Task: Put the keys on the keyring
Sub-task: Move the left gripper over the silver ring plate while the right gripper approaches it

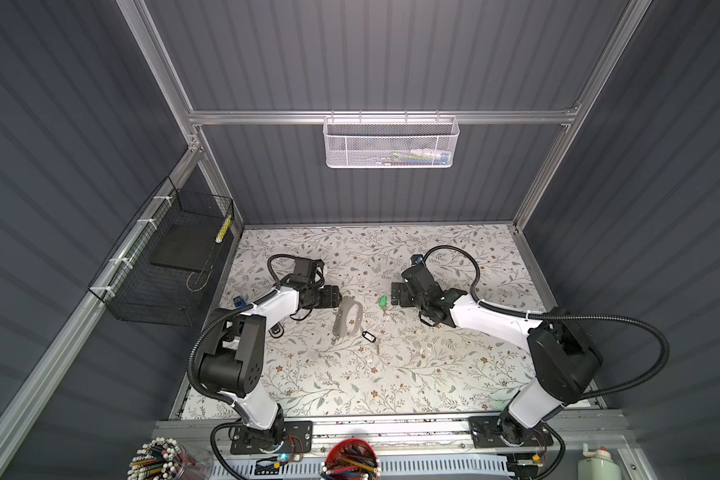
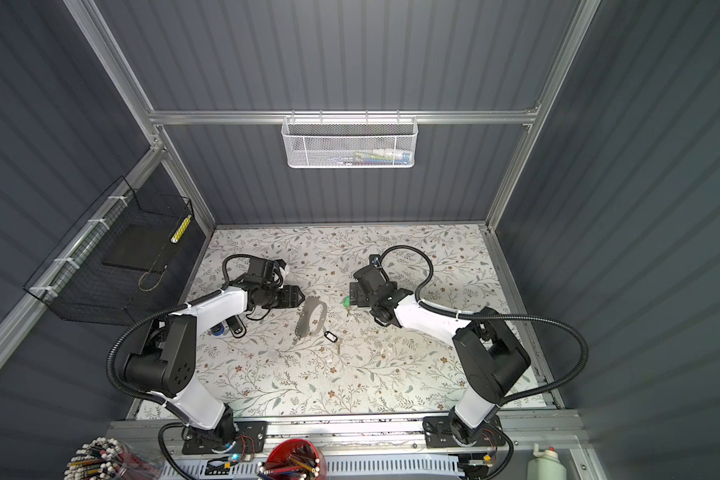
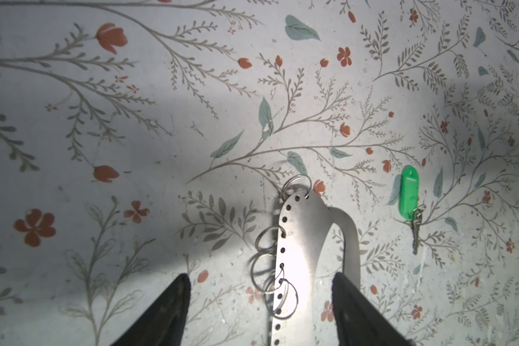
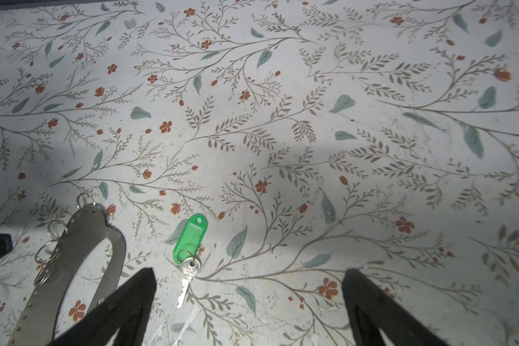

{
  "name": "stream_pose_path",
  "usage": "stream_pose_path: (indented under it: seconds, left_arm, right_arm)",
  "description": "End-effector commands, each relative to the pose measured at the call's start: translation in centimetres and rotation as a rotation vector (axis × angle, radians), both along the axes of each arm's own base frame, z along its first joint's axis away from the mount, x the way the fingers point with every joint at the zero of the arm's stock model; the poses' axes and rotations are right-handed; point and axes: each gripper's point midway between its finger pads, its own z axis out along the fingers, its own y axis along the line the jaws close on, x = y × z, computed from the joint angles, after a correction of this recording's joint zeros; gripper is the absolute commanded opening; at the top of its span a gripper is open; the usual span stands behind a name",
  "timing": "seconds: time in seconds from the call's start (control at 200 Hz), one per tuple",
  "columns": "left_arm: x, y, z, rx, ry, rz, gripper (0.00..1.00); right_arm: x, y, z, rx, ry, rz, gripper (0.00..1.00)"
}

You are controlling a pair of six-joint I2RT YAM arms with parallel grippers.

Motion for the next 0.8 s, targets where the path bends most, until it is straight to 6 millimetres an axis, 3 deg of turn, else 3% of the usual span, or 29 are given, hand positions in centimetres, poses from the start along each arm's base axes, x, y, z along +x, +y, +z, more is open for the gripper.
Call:
stream_pose_path:
  seconds: [0.0,0.595,0.795]
  left_arm:
    - [-0.5,-0.7,-0.7,-0.021,0.068,-0.005,0.68]
    - [0.7,-0.4,-2.4,0.090,0.085,-0.111,0.44]
    - [2.0,-0.9,-2.0,0.095,0.064,-0.140,0.37]
  right_arm:
    - [0.2,1.4,0.0,0.050,0.016,0.081,0.99]
    - [1.0,1.8,-1.4,0.071,0.094,0.099,0.99]
    - [1.3,1.7,-1.6,0.079,0.109,0.098,0.99]
